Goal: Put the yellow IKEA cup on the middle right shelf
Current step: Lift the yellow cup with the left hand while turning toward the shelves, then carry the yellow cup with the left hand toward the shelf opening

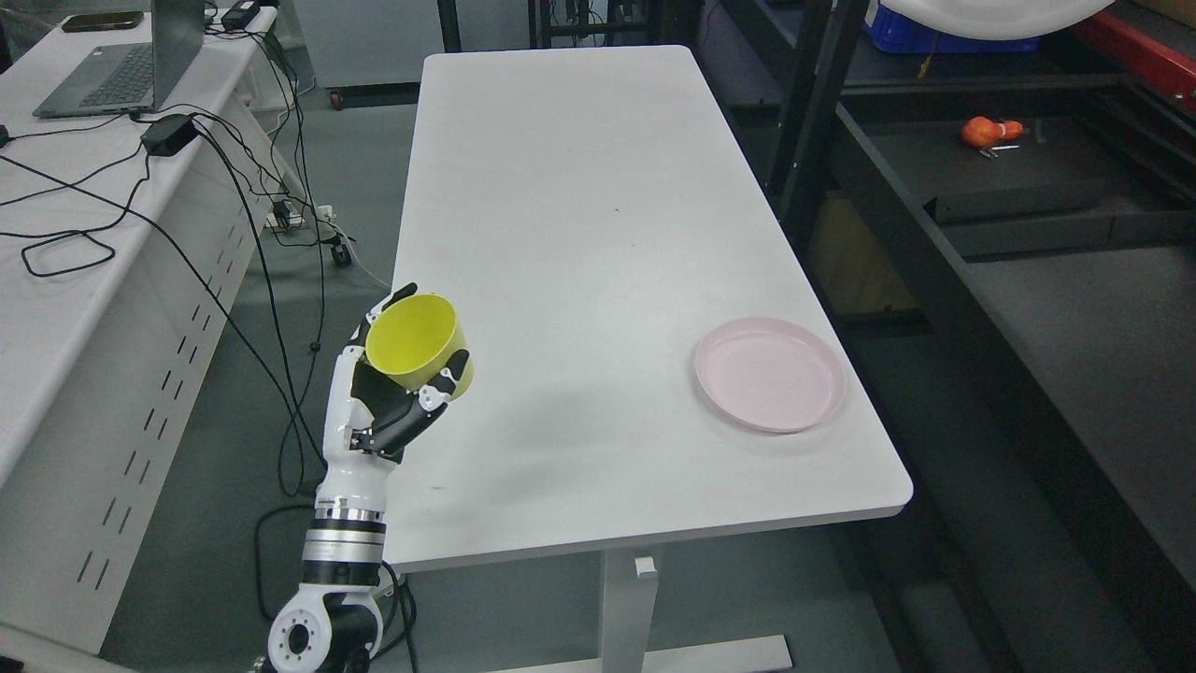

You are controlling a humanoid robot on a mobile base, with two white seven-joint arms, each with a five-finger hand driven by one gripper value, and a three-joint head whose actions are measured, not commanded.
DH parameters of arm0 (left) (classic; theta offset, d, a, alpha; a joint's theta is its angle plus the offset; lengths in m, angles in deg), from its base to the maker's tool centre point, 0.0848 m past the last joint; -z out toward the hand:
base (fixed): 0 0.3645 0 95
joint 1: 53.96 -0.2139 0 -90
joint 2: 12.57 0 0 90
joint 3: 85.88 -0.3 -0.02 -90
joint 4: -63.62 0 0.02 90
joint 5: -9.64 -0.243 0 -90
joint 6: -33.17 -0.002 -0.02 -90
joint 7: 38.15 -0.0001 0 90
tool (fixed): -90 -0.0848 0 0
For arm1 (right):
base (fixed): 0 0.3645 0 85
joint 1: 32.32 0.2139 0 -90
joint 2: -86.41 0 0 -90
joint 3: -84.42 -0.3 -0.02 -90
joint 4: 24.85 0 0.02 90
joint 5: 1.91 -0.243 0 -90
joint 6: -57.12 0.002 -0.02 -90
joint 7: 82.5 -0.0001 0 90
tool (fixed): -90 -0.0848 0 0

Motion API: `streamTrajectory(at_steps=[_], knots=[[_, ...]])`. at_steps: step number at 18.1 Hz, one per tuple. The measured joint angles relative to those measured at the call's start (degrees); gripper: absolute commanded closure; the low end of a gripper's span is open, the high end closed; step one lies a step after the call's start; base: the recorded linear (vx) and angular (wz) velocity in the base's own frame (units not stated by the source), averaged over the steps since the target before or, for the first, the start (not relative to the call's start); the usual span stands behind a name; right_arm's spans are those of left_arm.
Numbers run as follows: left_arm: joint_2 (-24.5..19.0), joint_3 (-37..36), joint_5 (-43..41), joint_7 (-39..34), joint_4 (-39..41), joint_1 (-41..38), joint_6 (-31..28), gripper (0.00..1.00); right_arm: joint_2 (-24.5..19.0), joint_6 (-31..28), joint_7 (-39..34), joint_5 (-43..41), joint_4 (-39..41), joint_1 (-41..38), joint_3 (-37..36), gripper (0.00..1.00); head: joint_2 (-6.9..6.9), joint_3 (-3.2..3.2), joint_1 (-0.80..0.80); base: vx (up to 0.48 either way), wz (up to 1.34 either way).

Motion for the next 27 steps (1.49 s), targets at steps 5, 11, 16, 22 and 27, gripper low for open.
streamTrajectory(at_steps=[5, 11, 16, 22, 27], knots=[[0.0, 0.1, 0.0, 0.1, 1.9, -0.1, -0.1, 1.00, 0.0, 0.0, -0.1, 0.0, 0.0, 0.0, 0.0, 0.01, 0.00, 0.00, 0.00, -0.269, -0.22], [0.0, -0.1, 0.0, 0.1, 3.1, -0.3, -0.1, 1.00, 0.0, 0.0, 0.1, 0.0, 0.0, 0.0, 0.0, 0.01, 0.00, 0.00, 0.00, -0.324, -0.61], [0.0, -0.3, 0.0, 0.1, 3.7, -0.3, -0.2, 1.00, 0.0, 0.0, 0.2, 0.0, 0.0, 0.0, 0.0, 0.01, 0.00, 0.00, 0.00, -0.302, -1.09], [0.0, -0.6, 0.0, 0.1, 4.2, -0.2, -0.2, 1.00, 0.0, 0.0, 0.2, 0.0, 0.0, 0.0, 0.0, 0.01, 0.00, 0.00, 0.00, -0.212, -1.13], [0.0, -1.2, 0.0, 0.1, 4.4, 0.1, -0.2, 1.00, 0.0, 0.0, 0.2, 0.0, 0.0, 0.0, 0.0, 0.01, -0.03, 0.00, 0.00, -0.107, -0.95]])
